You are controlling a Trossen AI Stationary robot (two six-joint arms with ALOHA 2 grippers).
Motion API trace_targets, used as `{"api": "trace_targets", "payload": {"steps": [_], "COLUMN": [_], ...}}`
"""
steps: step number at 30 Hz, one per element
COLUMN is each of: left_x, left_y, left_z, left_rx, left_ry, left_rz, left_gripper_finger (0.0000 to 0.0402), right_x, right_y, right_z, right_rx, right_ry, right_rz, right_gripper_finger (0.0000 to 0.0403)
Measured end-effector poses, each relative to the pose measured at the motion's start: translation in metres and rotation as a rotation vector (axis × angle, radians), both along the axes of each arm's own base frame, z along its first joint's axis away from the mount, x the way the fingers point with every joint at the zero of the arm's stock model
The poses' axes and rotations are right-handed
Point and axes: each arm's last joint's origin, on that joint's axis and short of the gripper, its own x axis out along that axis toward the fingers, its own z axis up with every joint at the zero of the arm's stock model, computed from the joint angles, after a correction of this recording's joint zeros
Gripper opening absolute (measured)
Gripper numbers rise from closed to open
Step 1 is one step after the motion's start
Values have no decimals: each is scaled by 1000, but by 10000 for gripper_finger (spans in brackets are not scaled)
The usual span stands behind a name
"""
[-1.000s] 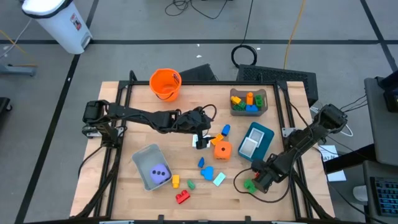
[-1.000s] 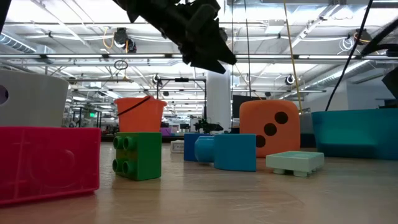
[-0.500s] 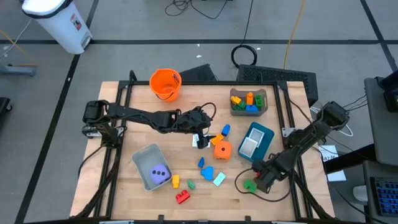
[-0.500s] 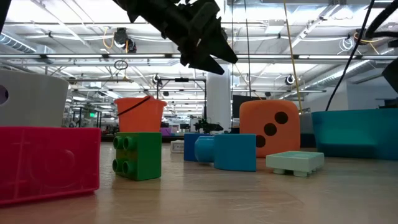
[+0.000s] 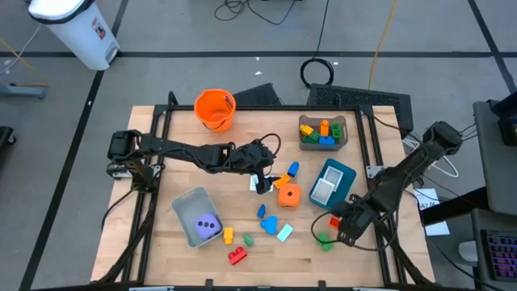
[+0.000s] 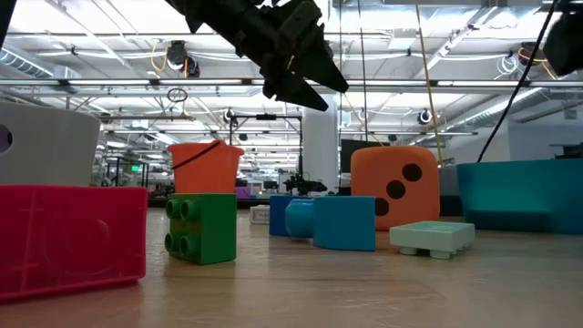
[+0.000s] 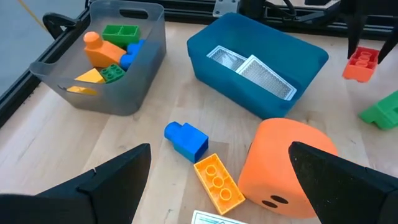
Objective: Pick & Place Toys
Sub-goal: Put the orange game piece into the black bin
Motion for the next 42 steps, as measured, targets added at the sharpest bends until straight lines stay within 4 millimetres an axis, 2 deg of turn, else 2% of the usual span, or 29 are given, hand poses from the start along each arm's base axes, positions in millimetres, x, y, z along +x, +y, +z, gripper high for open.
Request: {"api": "trace_targets", "payload": {"steps": [4, 7, 14, 19, 25, 29, 33, 38, 42], "left_x": [0, 0, 0, 3, 14, 18, 19, 21, 20], "left_y": [0, 0, 0, 0, -6, -12, -19, -27, -33], "left_z": [0, 0, 1, 4, 6, 4, 0, -5, -4], "left_rx": [-1, -2, -18, -22, -36, -49, -31, -28, -24], "left_ry": [0, -6, -11, -56, -180, -208, -193, -181, -184], "left_rz": [0, 1, 9, 11, -23, -81, -122, -150, -180], "left_gripper_finger": [392, 392, 392, 392, 392, 392, 392, 392, 392], "right_x": [-3, -6, -14, -16, -11, -2, 8, 21, 32], "right_y": [-8, -23, -73, -113, -161, -195, -231, -269, -288], "right_z": [12, 23, 51, 70, 84, 82, 71, 44, 18], "right_rx": [-40, -97, -303, -548, -828, -863, -796, -698, -644], "right_ry": [-119, -193, -395, -542, -546, -491, -455, -370, -293], "right_rz": [25, 22, 30, -27, -156, -201, -227, -248, -238], "right_gripper_finger": [121, 122, 122, 123, 124, 124, 125, 125, 125]}}
